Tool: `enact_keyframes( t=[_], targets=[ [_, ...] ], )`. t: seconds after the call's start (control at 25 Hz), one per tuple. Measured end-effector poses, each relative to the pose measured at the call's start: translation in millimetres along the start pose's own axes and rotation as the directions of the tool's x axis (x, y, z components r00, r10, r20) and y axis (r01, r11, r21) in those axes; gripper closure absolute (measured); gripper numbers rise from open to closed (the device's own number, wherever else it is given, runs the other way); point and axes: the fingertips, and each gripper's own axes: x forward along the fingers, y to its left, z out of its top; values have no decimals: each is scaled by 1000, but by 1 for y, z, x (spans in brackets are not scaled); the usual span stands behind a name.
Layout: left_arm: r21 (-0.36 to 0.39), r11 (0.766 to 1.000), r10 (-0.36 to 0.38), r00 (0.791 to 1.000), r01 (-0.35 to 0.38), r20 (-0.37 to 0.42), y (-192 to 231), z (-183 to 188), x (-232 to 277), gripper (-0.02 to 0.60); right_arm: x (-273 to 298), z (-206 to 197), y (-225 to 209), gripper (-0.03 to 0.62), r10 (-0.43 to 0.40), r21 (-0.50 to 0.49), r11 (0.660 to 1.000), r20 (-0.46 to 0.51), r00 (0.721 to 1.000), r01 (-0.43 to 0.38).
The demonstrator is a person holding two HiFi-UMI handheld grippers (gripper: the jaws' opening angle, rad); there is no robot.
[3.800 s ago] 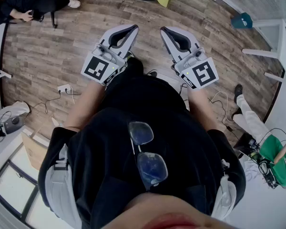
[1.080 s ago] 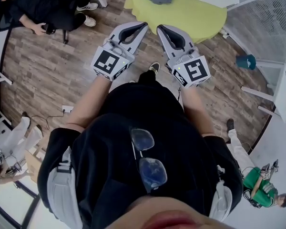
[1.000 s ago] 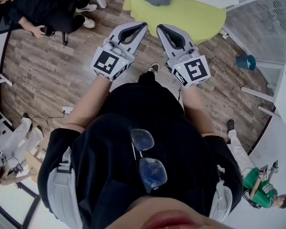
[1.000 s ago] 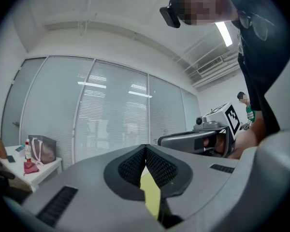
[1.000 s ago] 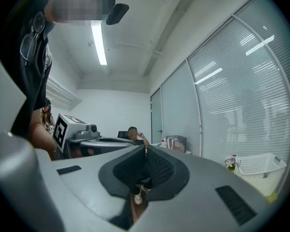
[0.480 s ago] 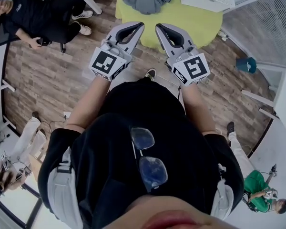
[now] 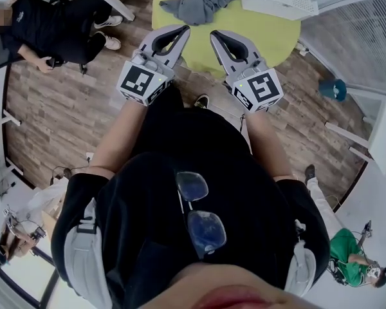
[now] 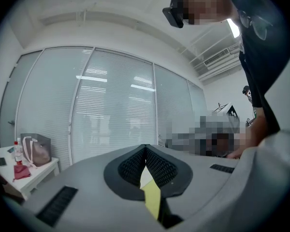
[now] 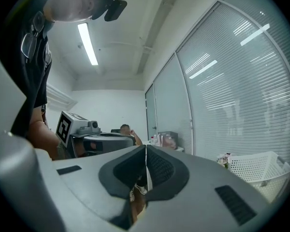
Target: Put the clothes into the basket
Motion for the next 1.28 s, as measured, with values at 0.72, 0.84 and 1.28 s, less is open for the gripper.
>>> enact_keyframes(
  t=[0.72,0.84,1.28],
  targets=[
    [3,962,-274,962,275,-12,154,-59,122,572,138,-78,-155,565,-377,126,906,-193,906,404],
    [17,957,-290,957,290,-8,180,-79,143,572,157,-111,-183,557,-437,170,856,-265,859,488],
    [0,919,-394,917,395,-55,226,-151,206,572,206,-243,-247,315,-444,323,651,-572,689,687]
  ],
)
